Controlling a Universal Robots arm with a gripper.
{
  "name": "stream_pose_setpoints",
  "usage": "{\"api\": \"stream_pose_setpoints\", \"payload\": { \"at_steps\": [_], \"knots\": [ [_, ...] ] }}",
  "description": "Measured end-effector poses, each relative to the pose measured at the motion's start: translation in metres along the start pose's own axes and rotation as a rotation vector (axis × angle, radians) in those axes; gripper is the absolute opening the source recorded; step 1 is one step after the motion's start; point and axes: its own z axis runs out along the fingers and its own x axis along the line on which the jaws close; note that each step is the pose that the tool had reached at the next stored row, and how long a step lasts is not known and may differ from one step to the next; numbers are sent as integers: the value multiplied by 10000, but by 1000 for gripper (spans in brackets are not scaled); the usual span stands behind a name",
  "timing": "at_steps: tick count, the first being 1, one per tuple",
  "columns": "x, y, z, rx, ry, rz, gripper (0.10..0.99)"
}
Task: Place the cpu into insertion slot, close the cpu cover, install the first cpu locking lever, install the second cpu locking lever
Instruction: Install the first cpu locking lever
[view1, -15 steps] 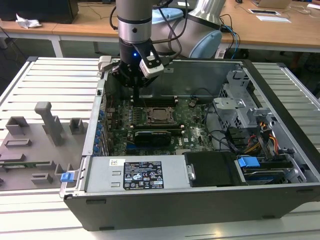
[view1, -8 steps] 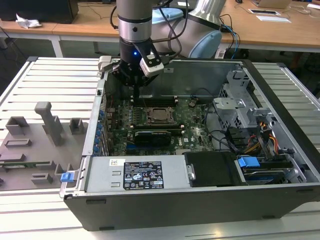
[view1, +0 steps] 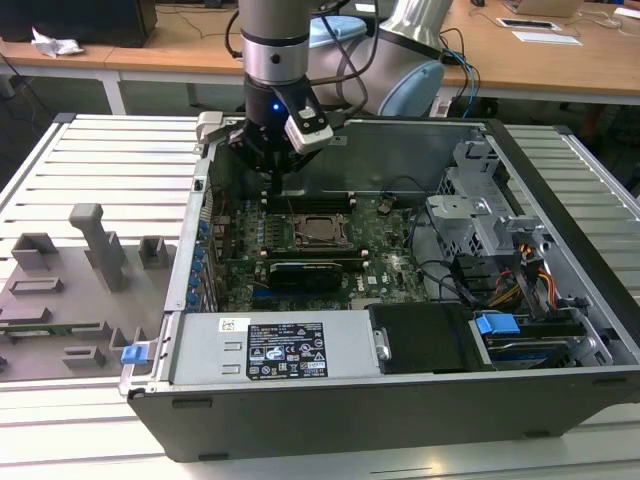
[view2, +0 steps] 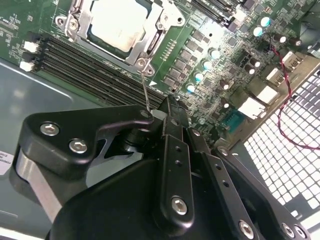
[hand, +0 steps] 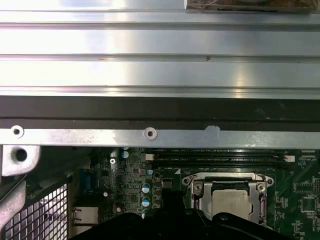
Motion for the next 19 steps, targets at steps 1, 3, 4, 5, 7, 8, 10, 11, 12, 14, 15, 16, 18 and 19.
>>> {"api": "stream_pose_setpoints", "payload": {
  "at_steps": [1, 3, 4, 5, 7, 8, 10, 11, 12, 14, 15, 16, 18, 19],
  "knots": [
    [-4, 0, 0, 0, 0, 0, 106],
    [-14, 0, 1, -1, 0, 0, 106],
    [-23, 0, 1, -1, -1, 0, 106],
    [-29, 0, 1, -1, 0, 0, 106],
    [-46, 0, 2, -1, -1, 0, 106],
    [-54, 0, 2, -1, 0, -1, 106],
    [-63, 0, 4, -2, -2, 0, 106],
    [-72, 0, 5, -1, -1, 0, 106],
    [-78, 0, 7, -1, -1, 0, 106],
    [-105, 0, 10, -1, 0, 0, 106],
    [-119, 0, 12, -1, 0, 1, 106],
    [-140, 0, 14, -1, -1, 0, 106],
    [-164, 0, 16, -1, -1, 0, 106],
    [-187, 0, 18, -1, 0, 0, 106]
  ]
}}
